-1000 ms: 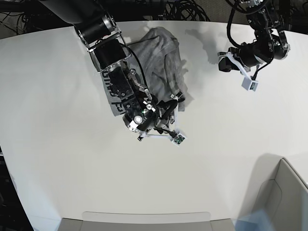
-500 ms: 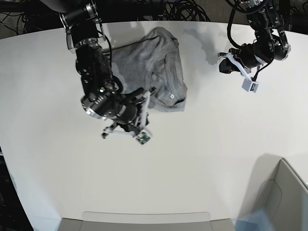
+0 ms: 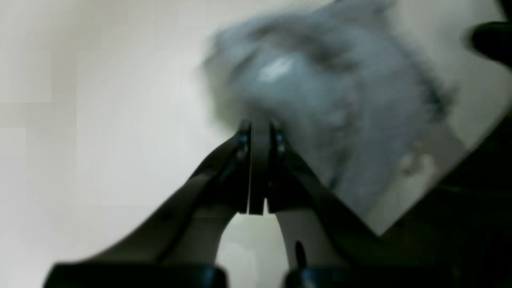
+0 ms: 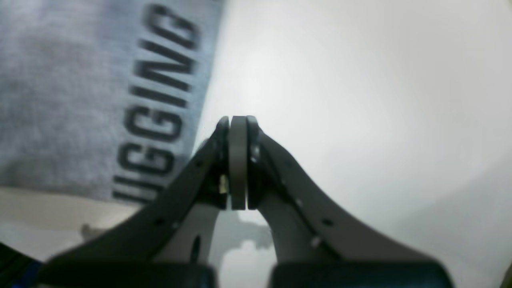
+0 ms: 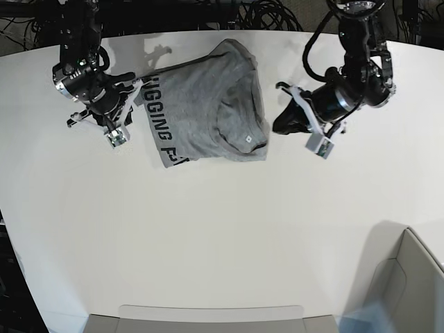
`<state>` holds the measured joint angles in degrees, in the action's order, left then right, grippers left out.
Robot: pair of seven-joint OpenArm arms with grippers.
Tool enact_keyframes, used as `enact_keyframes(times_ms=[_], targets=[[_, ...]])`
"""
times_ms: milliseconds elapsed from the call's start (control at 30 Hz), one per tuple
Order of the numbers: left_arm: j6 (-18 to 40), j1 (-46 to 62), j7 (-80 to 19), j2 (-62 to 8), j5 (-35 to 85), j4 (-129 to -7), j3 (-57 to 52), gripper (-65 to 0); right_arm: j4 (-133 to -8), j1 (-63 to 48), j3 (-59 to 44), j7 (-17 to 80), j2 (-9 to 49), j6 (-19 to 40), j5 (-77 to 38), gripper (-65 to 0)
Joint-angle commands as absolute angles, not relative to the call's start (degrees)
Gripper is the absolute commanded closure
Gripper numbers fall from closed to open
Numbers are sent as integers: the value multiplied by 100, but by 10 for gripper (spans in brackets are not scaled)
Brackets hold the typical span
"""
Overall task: Fold the T-shirt properly
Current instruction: 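Grasp the folded bundle's edges with both grippers and fold it over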
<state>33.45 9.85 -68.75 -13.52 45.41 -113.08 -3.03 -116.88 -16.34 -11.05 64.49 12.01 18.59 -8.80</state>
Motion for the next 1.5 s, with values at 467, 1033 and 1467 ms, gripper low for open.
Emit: enact_keyframes(times_ms=[467,1033,1467], targets=[[3354,787,-6563,-1622,2519,-11345,3213,0,-10527,-1560,-1604,6211,1174,2193,-927,0],[3363,75,-6536,-1596,2000,-9859,1833,0,-10580,-1596,1244,6211,1200,2193,-927,0],[3363,-1771,-6519,-576,1982,-8391,1789,0,-11705,-2220,418,6211,1253,2176,-927,0]])
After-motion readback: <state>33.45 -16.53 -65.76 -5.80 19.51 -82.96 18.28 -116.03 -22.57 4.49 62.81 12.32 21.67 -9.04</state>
